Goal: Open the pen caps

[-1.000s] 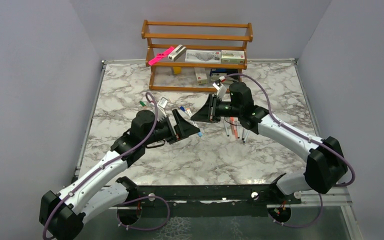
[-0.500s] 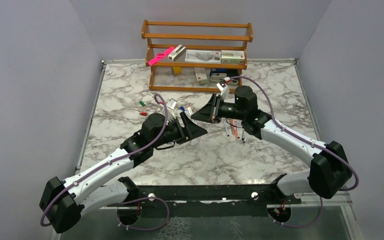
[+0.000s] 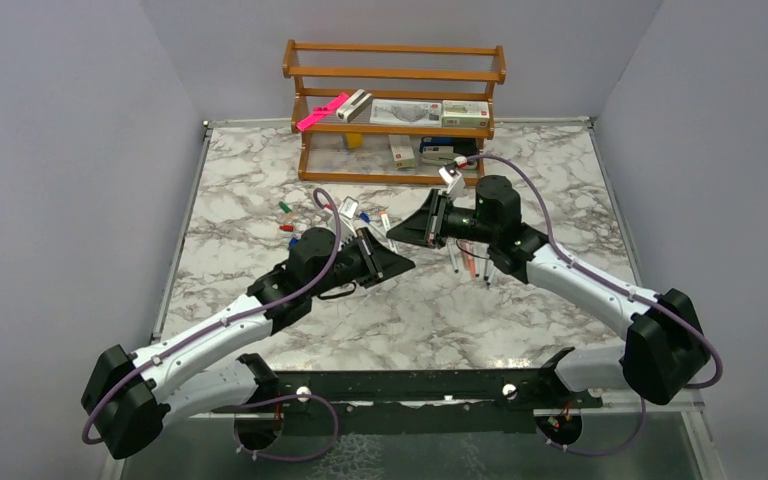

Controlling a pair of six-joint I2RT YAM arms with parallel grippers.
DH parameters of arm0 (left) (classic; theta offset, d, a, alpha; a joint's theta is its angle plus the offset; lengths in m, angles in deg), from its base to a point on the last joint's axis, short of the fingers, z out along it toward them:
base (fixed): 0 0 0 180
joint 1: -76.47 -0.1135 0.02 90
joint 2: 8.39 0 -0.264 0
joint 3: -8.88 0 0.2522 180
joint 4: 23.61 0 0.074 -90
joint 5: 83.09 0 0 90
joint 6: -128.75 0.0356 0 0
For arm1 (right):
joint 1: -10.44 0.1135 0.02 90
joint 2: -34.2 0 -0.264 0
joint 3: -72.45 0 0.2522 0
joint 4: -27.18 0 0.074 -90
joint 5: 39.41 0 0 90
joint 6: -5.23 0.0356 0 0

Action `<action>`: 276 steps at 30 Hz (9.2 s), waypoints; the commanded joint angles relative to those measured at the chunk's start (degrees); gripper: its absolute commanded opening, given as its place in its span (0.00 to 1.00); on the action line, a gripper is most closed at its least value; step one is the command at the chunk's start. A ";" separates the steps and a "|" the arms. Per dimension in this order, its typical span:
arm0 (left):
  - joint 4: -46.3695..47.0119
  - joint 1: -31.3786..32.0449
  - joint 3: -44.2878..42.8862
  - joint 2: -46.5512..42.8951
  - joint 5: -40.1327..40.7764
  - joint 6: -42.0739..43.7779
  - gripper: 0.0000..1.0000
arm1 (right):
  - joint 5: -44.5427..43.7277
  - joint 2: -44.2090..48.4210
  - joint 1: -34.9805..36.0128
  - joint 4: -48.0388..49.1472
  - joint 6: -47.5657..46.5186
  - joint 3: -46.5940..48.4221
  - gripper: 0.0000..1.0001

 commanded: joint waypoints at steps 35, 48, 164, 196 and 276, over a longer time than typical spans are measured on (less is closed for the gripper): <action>7.68 0.76 -0.71 6.07 -18.63 5.68 0.00 | 0.77 6.52 -0.15 -11.52 -8.78 -2.63 0.36; 8.45 0.77 -0.42 6.72 -19.04 4.76 0.00 | -0.25 8.75 -0.06 -10.41 -7.87 -6.88 0.02; -23.28 2.63 -7.05 6.51 -3.05 14.73 0.00 | -36.01 -20.36 -10.96 -51.67 -48.05 22.55 0.58; -32.57 -32.51 -28.55 40.91 10.00 39.16 0.08 | -41.26 -14.60 -36.35 -39.85 -38.09 12.86 0.59; -48.93 -24.85 -23.60 0.39 -3.62 32.04 0.99 | -13.10 5.41 -49.83 -33.71 -34.14 -5.59 0.58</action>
